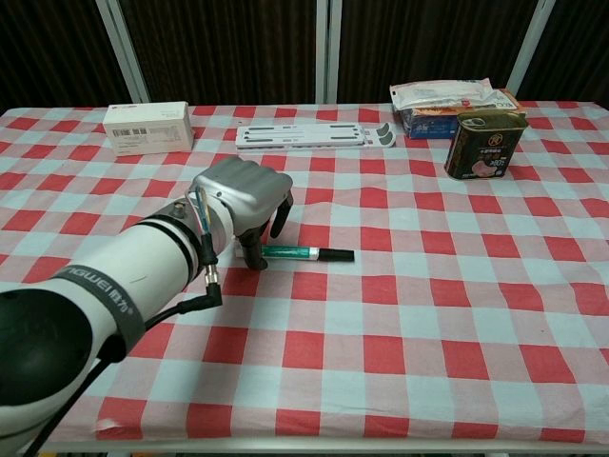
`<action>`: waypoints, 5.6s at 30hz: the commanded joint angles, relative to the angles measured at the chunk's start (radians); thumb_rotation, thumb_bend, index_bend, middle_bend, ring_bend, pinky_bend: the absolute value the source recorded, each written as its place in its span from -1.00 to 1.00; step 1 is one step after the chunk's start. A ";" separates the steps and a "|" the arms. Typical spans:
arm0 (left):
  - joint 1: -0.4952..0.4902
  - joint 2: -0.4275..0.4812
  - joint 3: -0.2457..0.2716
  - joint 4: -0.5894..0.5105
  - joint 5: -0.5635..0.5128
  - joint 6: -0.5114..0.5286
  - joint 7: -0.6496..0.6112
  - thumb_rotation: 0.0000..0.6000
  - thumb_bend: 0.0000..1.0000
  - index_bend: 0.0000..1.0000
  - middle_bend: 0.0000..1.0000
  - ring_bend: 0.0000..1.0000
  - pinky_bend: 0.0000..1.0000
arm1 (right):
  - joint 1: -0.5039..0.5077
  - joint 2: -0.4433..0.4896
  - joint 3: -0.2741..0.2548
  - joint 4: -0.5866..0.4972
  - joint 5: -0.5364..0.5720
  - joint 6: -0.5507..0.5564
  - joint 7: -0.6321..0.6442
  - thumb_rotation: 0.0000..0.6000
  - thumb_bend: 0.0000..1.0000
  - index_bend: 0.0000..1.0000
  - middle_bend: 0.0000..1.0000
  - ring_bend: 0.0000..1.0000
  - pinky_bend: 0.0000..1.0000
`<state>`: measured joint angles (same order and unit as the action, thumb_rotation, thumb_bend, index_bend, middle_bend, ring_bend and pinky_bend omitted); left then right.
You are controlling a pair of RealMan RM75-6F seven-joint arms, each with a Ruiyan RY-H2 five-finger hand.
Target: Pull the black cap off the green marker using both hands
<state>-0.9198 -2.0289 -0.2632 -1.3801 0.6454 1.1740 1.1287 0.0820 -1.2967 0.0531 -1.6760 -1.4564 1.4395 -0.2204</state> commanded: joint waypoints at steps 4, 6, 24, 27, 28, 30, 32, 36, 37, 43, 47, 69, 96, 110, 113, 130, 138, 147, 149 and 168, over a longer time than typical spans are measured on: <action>-0.007 -0.005 0.002 0.021 -0.007 -0.010 -0.012 1.00 -0.50 0.03 0.05 0.71 0.67 | 0.000 -0.002 -0.001 0.003 0.001 -0.001 0.004 1.00 -0.79 -0.89 -0.71 -1.00 -0.93; -0.008 -0.004 0.002 0.020 -0.018 -0.014 -0.012 1.00 -0.49 0.03 0.05 0.71 0.67 | 0.001 -0.001 -0.001 0.004 0.001 -0.001 0.005 1.00 -0.79 -0.90 -0.71 -1.00 -0.93; -0.022 -0.002 0.010 0.027 -0.070 -0.024 -0.010 1.00 -0.40 0.05 0.07 0.71 0.67 | 0.002 0.002 0.000 0.002 0.004 0.000 0.007 1.00 -0.79 -0.90 -0.71 -1.00 -0.93; -0.023 -0.001 0.012 0.024 -0.071 -0.024 -0.015 1.00 -0.38 0.06 0.08 0.71 0.67 | 0.003 0.003 0.001 0.002 0.007 -0.002 0.008 1.00 -0.79 -0.90 -0.71 -1.00 -0.94; -0.023 0.000 0.012 0.022 -0.070 -0.023 -0.018 1.00 -0.37 0.06 0.08 0.71 0.68 | 0.003 0.003 0.001 0.002 0.008 -0.002 0.008 1.00 -0.79 -0.90 -0.71 -1.00 -0.93; -0.024 0.003 0.015 0.017 -0.065 -0.020 -0.021 1.00 -0.34 0.07 0.09 0.72 0.68 | 0.003 0.002 0.000 0.003 0.007 -0.002 0.008 1.00 -0.79 -0.90 -0.71 -1.00 -0.93; -0.023 0.006 0.015 0.009 -0.060 -0.016 -0.026 1.00 -0.31 0.08 0.09 0.72 0.68 | 0.003 0.001 -0.001 0.002 0.006 -0.002 0.007 1.00 -0.79 -0.90 -0.71 -1.00 -0.93; -0.024 0.020 0.008 -0.018 -0.047 -0.007 -0.038 1.00 -0.25 0.09 0.10 0.72 0.68 | 0.005 0.002 -0.001 -0.001 0.005 -0.003 0.002 1.00 -0.79 -0.90 -0.71 -1.00 -0.93; -0.024 0.026 0.007 -0.027 -0.042 -0.003 -0.041 1.00 -0.25 0.09 0.11 0.72 0.68 | 0.006 0.002 0.000 -0.003 0.003 -0.003 0.000 1.00 -0.79 -0.90 -0.71 -1.00 -0.93; -0.021 0.060 0.000 -0.093 -0.012 0.019 -0.062 1.00 -0.24 0.10 0.12 0.73 0.68 | 0.028 -0.030 0.006 0.015 -0.050 0.008 0.006 1.00 -0.79 -0.85 -0.60 -0.98 -0.86; -0.037 0.073 -0.007 -0.112 -0.019 0.018 -0.045 1.00 -0.24 0.10 0.12 0.73 0.68 | 0.076 -0.067 0.021 0.016 -0.073 -0.033 -0.028 1.00 -0.79 -0.70 -0.51 -0.91 -0.78; -0.088 0.100 -0.030 -0.188 -0.022 0.067 -0.025 1.00 -0.24 0.10 0.12 0.74 0.69 | 0.361 -0.383 0.147 0.119 0.050 -0.261 -0.285 1.00 -0.74 -0.15 -0.25 -0.68 -0.78; -0.113 0.092 -0.027 -0.199 -0.034 0.097 -0.035 1.00 -0.24 0.10 0.12 0.73 0.69 | 0.438 -0.566 0.139 0.294 0.055 -0.216 -0.263 1.00 -0.68 0.07 -0.06 -0.50 -0.62; -0.117 0.092 -0.020 -0.221 -0.037 0.114 -0.028 1.00 -0.24 0.10 0.12 0.73 0.69 | 0.454 -0.589 0.142 0.329 0.074 -0.218 -0.250 1.00 -0.67 0.08 -0.03 -0.50 -0.62; -0.118 0.093 -0.019 -0.225 -0.041 0.115 -0.026 1.00 -0.24 0.10 0.12 0.73 0.69 | 0.456 -0.590 0.141 0.330 0.076 -0.217 -0.250 1.00 -0.67 0.09 -0.02 -0.50 -0.62; -0.124 0.091 -0.016 -0.216 -0.055 0.111 -0.026 1.00 -0.24 0.10 0.12 0.74 0.69 | 0.459 -0.604 0.130 0.342 0.082 -0.205 -0.250 1.00 -0.63 0.23 0.09 -0.42 -0.60; -0.124 0.093 -0.012 -0.227 -0.052 0.118 -0.023 1.00 -0.24 0.10 0.12 0.73 0.69 | 0.461 -0.606 0.131 0.348 0.081 -0.201 -0.245 1.00 -0.52 0.39 0.22 -0.36 -0.57; -0.124 0.097 -0.007 -0.227 -0.058 0.115 -0.022 1.00 -0.24 0.10 0.12 0.74 0.69 | 0.463 -0.610 0.134 0.358 0.084 -0.195 -0.246 1.00 -0.38 0.59 0.37 -0.27 -0.49; -0.121 0.100 -0.002 -0.228 -0.058 0.116 -0.022 1.00 -0.24 0.10 0.12 0.73 0.69 | 0.460 -0.611 0.133 0.363 0.085 -0.191 -0.244 1.00 -0.37 0.63 0.39 -0.26 -0.49; -0.055 0.117 0.076 -0.141 -0.033 0.099 -0.084 1.00 -0.24 0.10 0.11 0.73 0.69 | 0.414 -0.573 0.115 0.460 0.137 -0.215 -0.164 1.00 -0.36 0.69 0.42 -0.26 -0.49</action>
<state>-0.9837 -1.9082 -0.1989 -1.5386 0.6065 1.2800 1.0536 0.4999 -1.8683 0.1711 -1.2252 -1.3235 1.2293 -0.3919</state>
